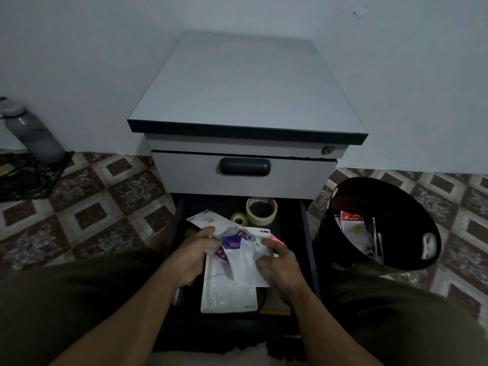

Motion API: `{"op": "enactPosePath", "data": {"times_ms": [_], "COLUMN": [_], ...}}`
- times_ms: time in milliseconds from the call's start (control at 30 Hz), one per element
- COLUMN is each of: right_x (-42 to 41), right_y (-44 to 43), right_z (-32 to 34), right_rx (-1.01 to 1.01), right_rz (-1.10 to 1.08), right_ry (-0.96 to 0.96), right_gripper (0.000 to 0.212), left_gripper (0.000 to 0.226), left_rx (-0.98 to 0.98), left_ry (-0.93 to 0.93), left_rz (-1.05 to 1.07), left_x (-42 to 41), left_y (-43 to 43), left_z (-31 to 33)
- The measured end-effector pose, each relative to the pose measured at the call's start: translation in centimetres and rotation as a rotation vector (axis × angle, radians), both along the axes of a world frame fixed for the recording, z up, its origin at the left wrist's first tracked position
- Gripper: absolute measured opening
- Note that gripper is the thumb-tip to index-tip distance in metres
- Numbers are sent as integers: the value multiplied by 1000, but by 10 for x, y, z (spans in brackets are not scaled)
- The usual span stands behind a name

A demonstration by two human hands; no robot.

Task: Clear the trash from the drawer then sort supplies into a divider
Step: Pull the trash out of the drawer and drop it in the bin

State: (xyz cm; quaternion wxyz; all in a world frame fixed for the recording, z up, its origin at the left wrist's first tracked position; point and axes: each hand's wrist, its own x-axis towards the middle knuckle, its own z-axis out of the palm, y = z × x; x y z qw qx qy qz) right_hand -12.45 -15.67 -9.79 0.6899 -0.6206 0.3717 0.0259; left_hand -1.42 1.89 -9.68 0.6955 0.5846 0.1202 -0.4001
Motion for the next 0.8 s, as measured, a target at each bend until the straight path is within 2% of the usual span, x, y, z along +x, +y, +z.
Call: {"op": "enactPosePath", "data": {"times_ms": [67,100,200,267,433,533,667,800], "right_x": [-3,-5,-8,-9,-10,-9,2,13], "right_y": [4,6,10,12,20,19,9,-1], "right_z": [0,1,5,7,10,17,43,72], "right_rx": [39,56,133,169,205,207,188,155], "right_rz": [-10,-3,8,29,98,98,109,132], "right_ry": [-5,-4,-35,-52,-87,-125,-193,-228], "right_gripper": [46,49,53,57,71,68,75,76], "left_gripper": [45,47,78,83,76,71,49,56], "left_rx": [-56,-59,5,48,117,64,-24,-74], "left_ry": [44,51,8,-11,-32,-32,-91,-126], "left_rz": [-66,-84,-70,-83,-139,-145,-134,-87], "left_x": [-8,-11,-12,-15,-29,-28,-20,-11], "left_y": [1,2,6,8,7,7,2,-5], "left_z": [5,7,6,7,15,22,47,72]}}
